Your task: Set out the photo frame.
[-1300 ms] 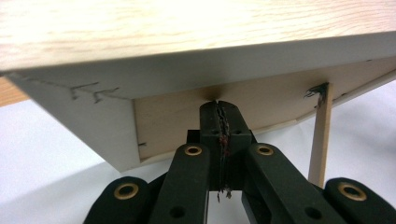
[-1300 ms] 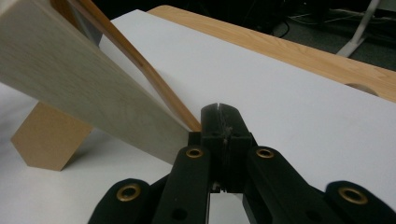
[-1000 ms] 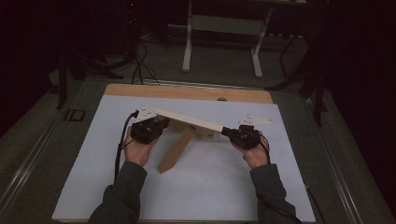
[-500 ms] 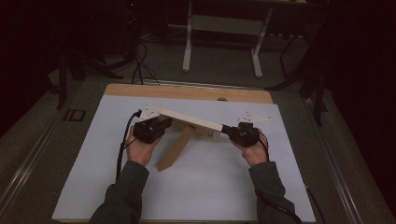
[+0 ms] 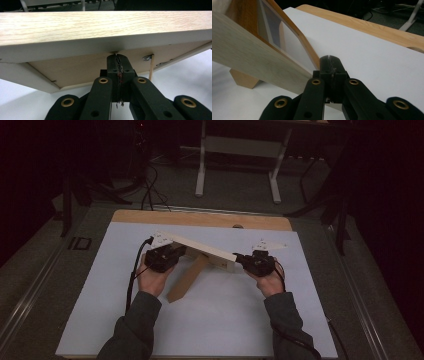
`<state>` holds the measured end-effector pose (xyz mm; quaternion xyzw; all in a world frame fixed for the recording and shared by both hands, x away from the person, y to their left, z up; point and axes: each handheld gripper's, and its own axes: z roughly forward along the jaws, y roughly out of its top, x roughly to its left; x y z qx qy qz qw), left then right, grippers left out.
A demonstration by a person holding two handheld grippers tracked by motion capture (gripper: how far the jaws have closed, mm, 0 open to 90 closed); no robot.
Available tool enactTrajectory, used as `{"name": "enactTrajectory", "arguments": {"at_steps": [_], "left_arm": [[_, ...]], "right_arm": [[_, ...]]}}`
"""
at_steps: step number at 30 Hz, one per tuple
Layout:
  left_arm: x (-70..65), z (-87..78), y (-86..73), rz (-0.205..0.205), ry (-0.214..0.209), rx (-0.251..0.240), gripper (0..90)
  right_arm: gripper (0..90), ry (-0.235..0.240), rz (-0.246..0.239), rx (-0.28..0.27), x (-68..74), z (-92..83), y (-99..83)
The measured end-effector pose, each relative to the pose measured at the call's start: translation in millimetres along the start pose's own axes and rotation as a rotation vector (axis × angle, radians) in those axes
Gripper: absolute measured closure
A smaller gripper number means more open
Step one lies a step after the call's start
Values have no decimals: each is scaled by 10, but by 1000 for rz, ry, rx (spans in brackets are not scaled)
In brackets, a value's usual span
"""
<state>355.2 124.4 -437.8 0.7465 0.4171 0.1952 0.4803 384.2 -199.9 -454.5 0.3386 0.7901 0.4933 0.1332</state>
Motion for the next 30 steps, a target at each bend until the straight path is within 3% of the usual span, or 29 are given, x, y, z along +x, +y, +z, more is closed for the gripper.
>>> {"name": "enactTrajectory", "arguments": {"at_steps": [30], "left_arm": [[-205, 63, 124, 48, -24, 6, 900]], "right_arm": [[897, 45, -34, -4, 156, -15, 41]]}}
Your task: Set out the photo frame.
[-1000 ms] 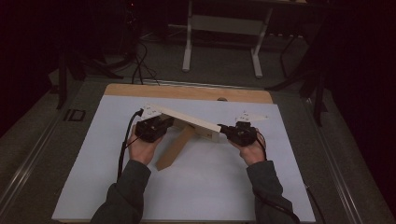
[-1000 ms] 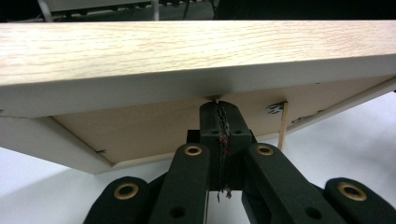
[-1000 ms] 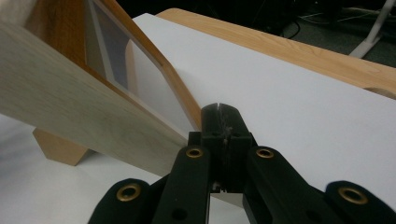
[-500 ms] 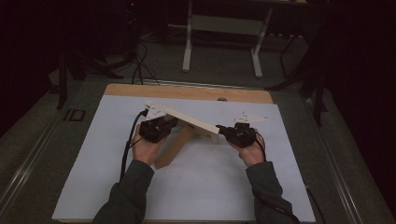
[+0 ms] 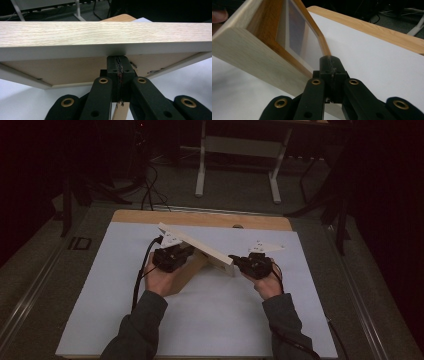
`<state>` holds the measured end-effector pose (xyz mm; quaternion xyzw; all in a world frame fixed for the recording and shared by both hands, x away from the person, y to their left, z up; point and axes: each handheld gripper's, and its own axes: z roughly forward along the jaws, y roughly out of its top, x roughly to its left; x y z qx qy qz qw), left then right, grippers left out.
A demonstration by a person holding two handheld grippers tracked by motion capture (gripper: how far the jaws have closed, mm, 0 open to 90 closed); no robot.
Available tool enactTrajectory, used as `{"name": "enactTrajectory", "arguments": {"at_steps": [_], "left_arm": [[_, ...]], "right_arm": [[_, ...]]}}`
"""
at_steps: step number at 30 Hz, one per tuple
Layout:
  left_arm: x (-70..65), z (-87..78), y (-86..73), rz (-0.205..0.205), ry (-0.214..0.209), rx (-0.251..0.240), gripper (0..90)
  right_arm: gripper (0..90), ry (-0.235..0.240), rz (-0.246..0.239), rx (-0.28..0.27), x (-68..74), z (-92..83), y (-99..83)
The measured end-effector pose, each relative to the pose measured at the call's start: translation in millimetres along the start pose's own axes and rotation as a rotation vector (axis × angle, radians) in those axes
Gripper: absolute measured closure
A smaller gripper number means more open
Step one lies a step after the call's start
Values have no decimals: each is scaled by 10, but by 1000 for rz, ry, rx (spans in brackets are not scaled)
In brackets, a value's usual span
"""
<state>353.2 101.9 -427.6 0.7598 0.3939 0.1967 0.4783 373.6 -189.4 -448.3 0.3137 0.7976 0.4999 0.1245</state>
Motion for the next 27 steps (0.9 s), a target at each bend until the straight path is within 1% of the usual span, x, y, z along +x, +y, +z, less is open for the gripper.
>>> {"name": "enactTrajectory", "arguments": {"at_steps": [3, 9, 15, 20, 27], "left_arm": [[-5, 7, 7, 2, 0, 2, 900], [-18, 18, 14, 0, -2, 3, 900], [-22, 26, 22, 6, -3, 6, 900], [-7, 41, 30, -2, -11, 7, 900], [-5, 61, 42, -2, -15, 9, 900]], "right_arm": [[897, 6, -5, 2, 21, -3, 4], [897, 27, -30, 0, 89, -9, 25], [897, 33, -35, -1, 125, 0, 27], [897, 47, -59, 2, 169, 6, 36], [897, 63, -78, 6, 231, 21, 50]]}}
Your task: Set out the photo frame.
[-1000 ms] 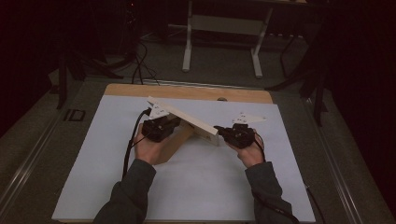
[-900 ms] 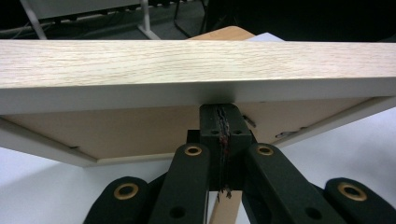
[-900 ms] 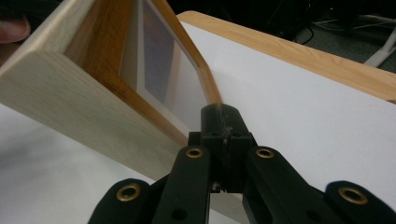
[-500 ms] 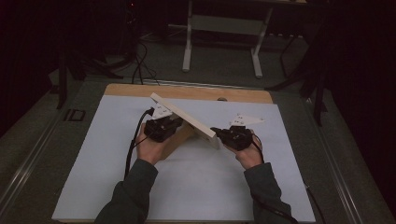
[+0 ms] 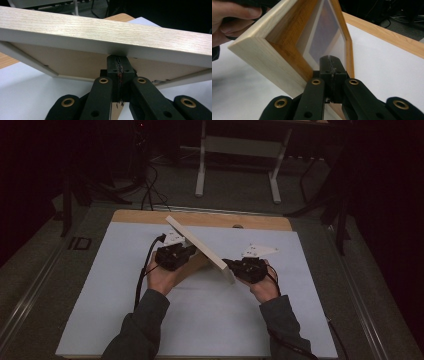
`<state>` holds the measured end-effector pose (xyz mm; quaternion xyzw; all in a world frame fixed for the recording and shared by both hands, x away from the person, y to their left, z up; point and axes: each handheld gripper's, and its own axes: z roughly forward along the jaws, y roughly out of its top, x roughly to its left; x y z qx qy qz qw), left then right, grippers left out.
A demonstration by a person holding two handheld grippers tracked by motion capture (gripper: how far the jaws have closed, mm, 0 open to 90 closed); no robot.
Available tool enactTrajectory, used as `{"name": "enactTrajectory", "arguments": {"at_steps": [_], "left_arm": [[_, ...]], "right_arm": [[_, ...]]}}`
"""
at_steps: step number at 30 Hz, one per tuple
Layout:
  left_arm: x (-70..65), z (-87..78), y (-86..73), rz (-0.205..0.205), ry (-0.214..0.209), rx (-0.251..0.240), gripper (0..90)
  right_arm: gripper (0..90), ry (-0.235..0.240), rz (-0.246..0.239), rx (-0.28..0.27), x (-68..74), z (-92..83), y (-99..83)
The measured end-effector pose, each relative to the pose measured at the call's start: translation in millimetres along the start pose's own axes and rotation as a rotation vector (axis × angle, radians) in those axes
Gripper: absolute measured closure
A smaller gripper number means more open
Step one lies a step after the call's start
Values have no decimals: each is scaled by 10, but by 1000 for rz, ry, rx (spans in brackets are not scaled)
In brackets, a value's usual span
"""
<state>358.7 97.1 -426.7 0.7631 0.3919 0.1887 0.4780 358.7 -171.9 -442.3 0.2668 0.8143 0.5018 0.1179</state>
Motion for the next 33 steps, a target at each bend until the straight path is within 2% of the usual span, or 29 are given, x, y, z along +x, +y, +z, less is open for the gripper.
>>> {"name": "enactTrajectory", "arguments": {"at_steps": [11, 33], "left_arm": [[1, 20, 18, 0, 2, 3, 900], [28, 52, 41, -2, -3, 11, 900]], "right_arm": [[897, 8, -32, -4, 70, -16, 46], [897, 34, -64, -4, 165, -5, 84]]}}
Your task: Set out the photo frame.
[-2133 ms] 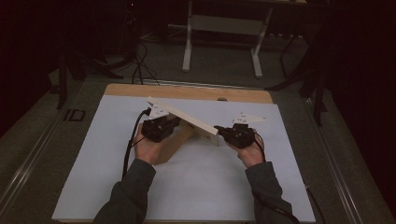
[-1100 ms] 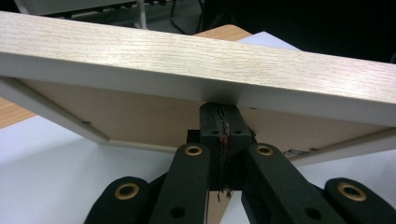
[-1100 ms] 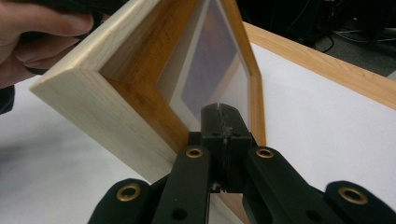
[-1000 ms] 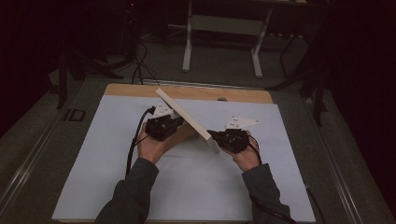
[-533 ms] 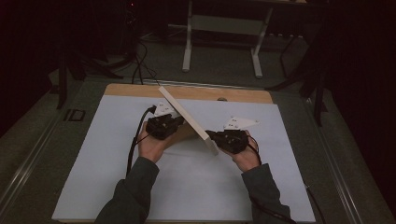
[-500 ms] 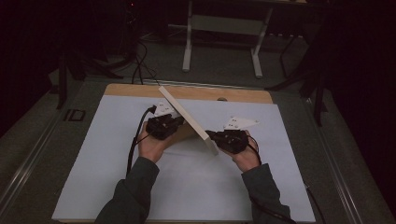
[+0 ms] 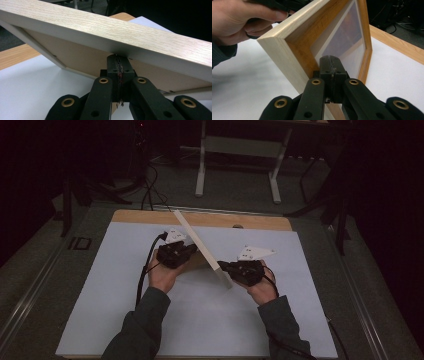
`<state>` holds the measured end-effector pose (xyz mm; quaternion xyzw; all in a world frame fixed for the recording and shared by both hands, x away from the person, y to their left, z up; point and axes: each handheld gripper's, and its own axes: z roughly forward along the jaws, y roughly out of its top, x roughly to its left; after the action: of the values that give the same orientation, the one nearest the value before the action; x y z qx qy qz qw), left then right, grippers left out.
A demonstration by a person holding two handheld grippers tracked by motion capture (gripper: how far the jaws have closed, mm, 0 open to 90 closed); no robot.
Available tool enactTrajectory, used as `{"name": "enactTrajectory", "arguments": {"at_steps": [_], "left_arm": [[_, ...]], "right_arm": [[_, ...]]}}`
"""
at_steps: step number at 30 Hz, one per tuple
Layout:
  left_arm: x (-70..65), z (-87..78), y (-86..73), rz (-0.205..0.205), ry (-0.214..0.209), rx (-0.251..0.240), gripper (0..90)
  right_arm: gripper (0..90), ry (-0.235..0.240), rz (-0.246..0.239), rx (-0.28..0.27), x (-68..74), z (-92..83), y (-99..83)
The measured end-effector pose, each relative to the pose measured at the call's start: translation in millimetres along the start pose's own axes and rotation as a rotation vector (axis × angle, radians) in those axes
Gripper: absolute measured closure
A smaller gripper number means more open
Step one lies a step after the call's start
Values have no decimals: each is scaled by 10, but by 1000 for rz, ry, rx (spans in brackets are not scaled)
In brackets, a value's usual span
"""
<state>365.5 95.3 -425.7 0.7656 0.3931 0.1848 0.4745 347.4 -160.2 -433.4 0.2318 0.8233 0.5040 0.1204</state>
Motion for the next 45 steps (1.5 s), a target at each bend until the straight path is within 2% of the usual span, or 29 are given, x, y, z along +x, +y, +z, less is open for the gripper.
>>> {"name": "enactTrajectory", "arguments": {"at_steps": [29, 45], "left_arm": [[15, 34, 40, 29, -12, 18, 900], [31, 75, 44, 3, -41, 5, 900]], "right_arm": [[897, 34, -47, 1, 141, 36, 98], [897, 58, -61, 3, 205, 86, 131]]}}
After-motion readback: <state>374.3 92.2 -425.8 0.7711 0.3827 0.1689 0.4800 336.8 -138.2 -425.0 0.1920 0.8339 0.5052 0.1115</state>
